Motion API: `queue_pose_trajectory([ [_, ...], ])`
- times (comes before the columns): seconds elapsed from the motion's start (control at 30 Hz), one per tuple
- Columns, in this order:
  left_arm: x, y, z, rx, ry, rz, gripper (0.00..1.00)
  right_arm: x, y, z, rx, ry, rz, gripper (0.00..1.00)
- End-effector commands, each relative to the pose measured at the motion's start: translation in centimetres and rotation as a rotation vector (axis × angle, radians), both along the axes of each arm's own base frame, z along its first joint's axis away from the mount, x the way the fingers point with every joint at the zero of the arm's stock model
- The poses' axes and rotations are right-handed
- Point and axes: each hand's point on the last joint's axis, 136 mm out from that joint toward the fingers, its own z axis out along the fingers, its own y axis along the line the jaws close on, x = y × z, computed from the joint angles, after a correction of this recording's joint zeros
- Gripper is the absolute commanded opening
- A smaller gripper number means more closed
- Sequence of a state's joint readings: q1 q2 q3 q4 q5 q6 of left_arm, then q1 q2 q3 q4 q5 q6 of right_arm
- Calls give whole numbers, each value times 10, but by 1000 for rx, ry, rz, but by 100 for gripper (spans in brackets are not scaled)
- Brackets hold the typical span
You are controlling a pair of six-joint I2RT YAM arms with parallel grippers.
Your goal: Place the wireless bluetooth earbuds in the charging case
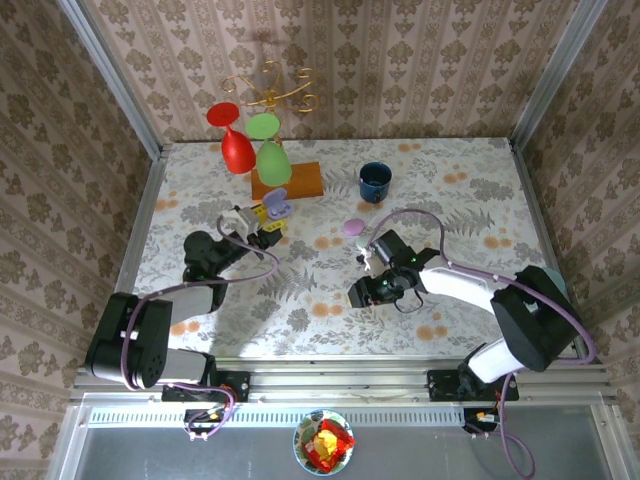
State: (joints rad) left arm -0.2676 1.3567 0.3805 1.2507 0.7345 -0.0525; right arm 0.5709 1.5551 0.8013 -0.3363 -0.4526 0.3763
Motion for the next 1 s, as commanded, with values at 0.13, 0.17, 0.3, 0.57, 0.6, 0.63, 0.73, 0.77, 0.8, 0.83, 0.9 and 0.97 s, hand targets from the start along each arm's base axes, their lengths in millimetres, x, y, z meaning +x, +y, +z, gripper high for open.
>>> queue_pose_trajectory([
  [0.13,-8,-2,13,-17,-40,-30,35,-1,11,-17,81,80,36,43],
  [0.17,-8,-2,11,-15,-35,-30,35,-2,12,-20,87,84,33,42],
  [0.3,-5,-4,7,-11,-22,-38,35,-7,10,-27,91,100,24,38],
  [0.57,-2,-4,8,-8,-29,-32,35,-9,2,-38,51,102,7,28],
  [0.6,-2,-4,7,-9,-27,-33,35,-9,2,-38,48,100,6,26],
  [0.63,-2,-4,7,-10,-25,-36,35,-8,2,-38,48,97,5,25],
  [0.73,-2,-4,7,-8,-25,-35,35,-6,1,-34,46,82,3,22],
  [0.77,-2,-4,6,-7,-26,-34,35,-5,1,-32,45,74,3,22],
  [0.8,-2,-4,5,-6,-23,-32,35,-4,1,-29,42,64,3,22],
  [0.83,-2,-4,4,-4,-21,-32,35,-2,0,-26,39,50,1,22],
  [0.9,-1,-4,1,0,-18,-29,35,2,-2,-18,32,18,-6,22],
  [0.97,-1,-5,-2,5,-15,-28,35,7,-3,-8,29,-16,-11,21],
])
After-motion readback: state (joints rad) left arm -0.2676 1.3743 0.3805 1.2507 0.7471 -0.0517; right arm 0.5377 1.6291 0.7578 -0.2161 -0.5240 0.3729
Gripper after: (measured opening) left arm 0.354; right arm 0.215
